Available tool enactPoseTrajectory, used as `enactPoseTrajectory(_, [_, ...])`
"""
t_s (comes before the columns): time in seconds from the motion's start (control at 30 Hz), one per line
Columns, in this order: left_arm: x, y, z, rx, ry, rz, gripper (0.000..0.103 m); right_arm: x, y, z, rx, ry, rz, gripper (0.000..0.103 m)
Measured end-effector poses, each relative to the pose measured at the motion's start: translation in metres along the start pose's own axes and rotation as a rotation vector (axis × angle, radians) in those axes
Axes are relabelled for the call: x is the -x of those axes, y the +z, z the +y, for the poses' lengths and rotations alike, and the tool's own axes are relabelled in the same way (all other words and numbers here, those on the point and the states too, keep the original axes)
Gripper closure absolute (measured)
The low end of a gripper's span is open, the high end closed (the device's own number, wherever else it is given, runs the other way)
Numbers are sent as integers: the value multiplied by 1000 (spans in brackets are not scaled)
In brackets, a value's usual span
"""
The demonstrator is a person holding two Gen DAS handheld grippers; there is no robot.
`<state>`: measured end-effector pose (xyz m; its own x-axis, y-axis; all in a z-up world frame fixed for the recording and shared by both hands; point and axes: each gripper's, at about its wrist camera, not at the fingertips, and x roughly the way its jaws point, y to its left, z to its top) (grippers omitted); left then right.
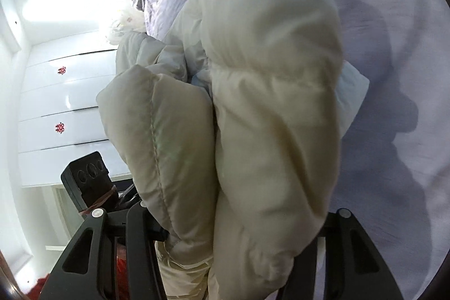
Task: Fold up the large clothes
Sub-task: 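Hold the folded bundle with the left tool while the right tool presses it together, then lower the bundle onto the bed with both tools and open them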
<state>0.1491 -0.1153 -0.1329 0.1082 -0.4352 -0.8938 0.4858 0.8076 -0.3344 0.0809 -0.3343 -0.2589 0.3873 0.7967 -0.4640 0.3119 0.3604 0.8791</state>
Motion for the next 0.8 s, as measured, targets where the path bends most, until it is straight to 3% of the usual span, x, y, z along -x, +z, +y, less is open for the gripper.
enactPoseTrajectory(0.3, [22, 26, 126, 71, 179, -55, 24, -125, 42, 46, 68, 17, 60, 48])
enactPoseTrajectory(0.43, [14, 31, 169, 101, 227, -66, 24, -155, 64, 54, 95, 3, 83, 48])
enactPoseTrajectory(0.73, [-17, 28, 175, 95, 253, -72, 24, -170, 74, 40, 99, -48, 93, 47])
enactPoseTrajectory(0.8, [-21, 25, 174, 90, 253, -78, 24, -162, 74, 33, 82, -85, 85, 41])
